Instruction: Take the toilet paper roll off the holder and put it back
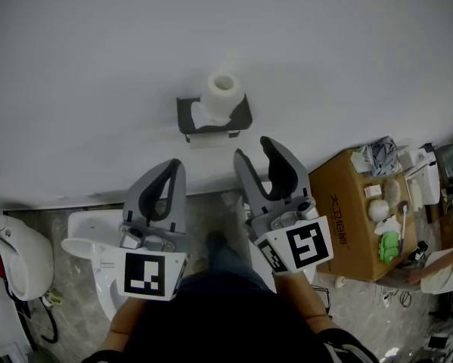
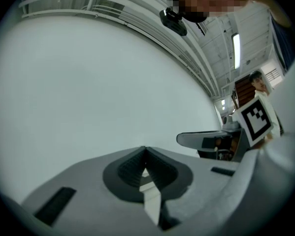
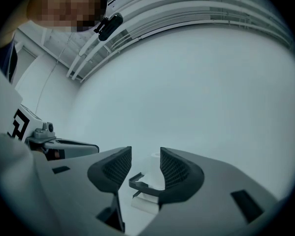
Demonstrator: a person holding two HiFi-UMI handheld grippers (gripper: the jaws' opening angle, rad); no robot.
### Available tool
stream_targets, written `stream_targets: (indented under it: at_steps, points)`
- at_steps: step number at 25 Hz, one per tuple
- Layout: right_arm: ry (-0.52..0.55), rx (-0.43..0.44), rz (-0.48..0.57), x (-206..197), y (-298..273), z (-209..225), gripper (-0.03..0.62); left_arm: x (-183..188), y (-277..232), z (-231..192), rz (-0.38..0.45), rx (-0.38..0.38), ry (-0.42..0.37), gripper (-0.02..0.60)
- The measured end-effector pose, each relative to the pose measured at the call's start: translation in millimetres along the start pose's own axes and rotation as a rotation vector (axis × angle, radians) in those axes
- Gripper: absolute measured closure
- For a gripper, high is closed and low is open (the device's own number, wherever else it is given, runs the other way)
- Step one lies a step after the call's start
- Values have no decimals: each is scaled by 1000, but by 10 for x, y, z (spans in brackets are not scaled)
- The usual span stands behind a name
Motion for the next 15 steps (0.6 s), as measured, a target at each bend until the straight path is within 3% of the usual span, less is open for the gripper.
stream_targets:
  at_steps: [4, 8, 15]
  points:
    - [-3, 13, -8, -82, -330, 153, 403, -30, -280, -150, -13, 5, -5, 583]
    - [-6, 38, -38, -184, -626, 268, 390, -34, -540, -293, 26, 3, -8, 583]
    - [5, 85, -91, -309, -960, 448, 352, -108, -896, -392, -18, 15, 14, 583]
Point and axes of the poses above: the fingertips, and each gripper's own axes: y backward along the fingers, z to its right, x out of its top, the point moved 8 cm from there along y, backward along the fingers
